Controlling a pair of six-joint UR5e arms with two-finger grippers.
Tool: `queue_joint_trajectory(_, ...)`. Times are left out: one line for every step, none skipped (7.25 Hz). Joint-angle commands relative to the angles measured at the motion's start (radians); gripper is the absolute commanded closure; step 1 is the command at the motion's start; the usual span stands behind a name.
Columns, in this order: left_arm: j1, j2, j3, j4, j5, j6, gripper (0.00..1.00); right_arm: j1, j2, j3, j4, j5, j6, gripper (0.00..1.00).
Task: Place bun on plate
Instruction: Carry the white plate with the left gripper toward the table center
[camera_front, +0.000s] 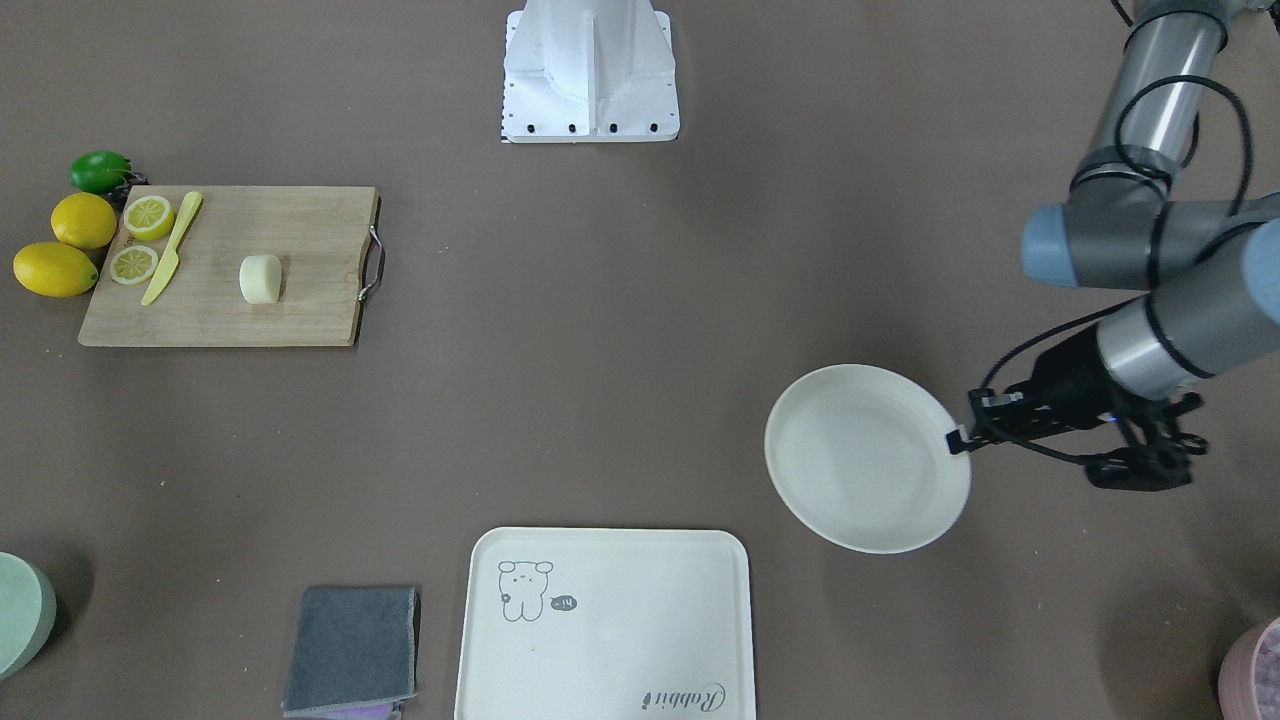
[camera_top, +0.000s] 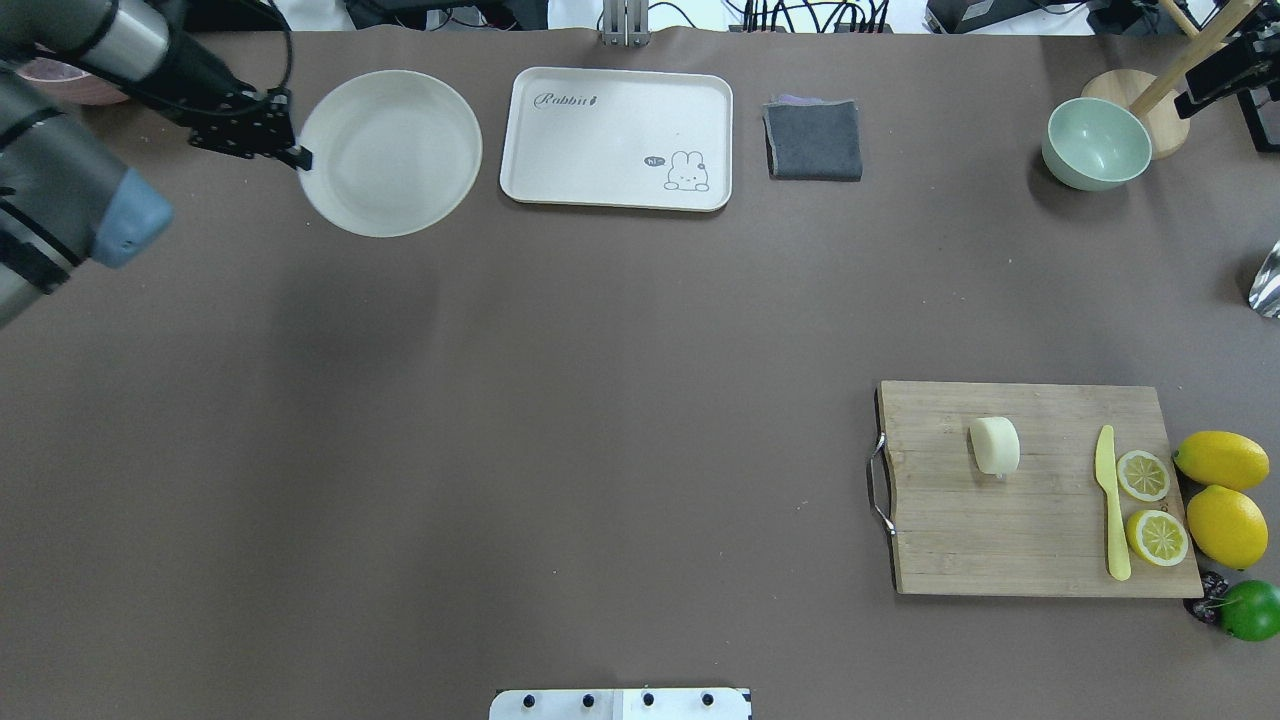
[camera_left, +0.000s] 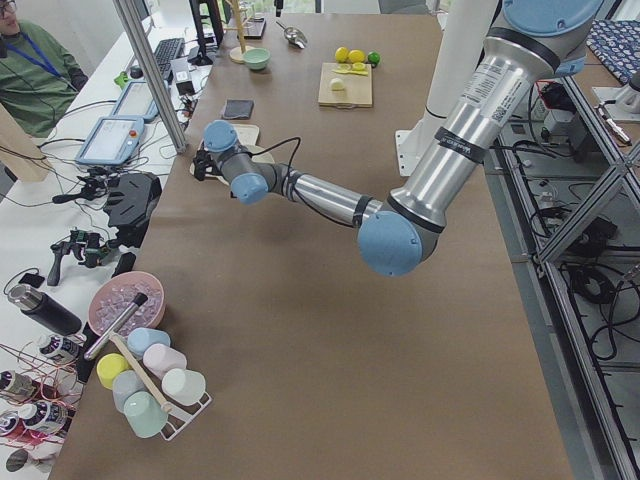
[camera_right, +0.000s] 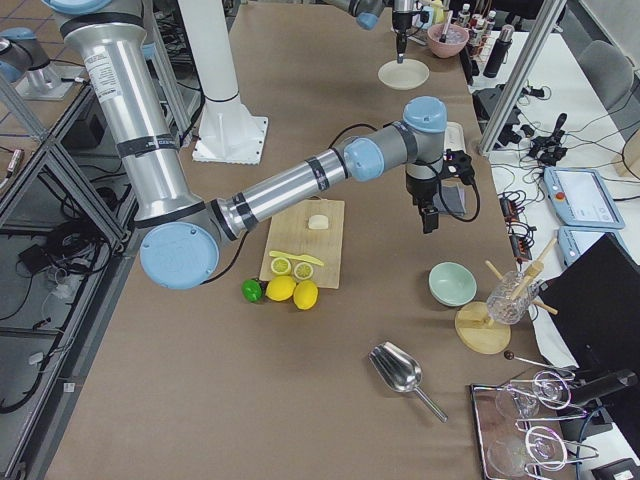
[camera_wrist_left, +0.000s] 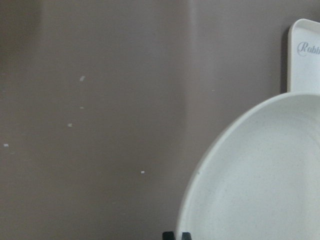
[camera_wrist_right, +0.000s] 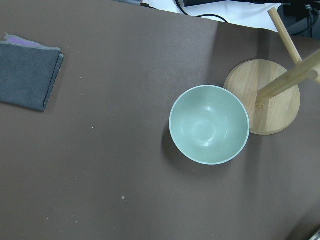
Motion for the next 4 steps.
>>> queue_joint_trajectory(0.172,-0.044,-0.053,-0.033,0.159,-0.188,1.00,0.000,0.000,-0.002,0.000,0.000,0.000,0.00)
queue_joint_trajectory(0.236,-0.044,-0.080,-0.030,0.194,-0.201,1.00,-0.002,0.002,0.004,0.000,0.000,0.000,0.00)
queue_joint_trajectory(0.275,-0.033,-0.123,-0.029,0.233,-0.224,1.00,-0.002,0.002,0.007,0.002,0.000,0.002,0.00)
queue_joint_trajectory(0.312,-0.026,-0.146,-0.029,0.247,-0.227,1.00,-0.002,0.003,0.011,0.002,0.000,0.002,0.00)
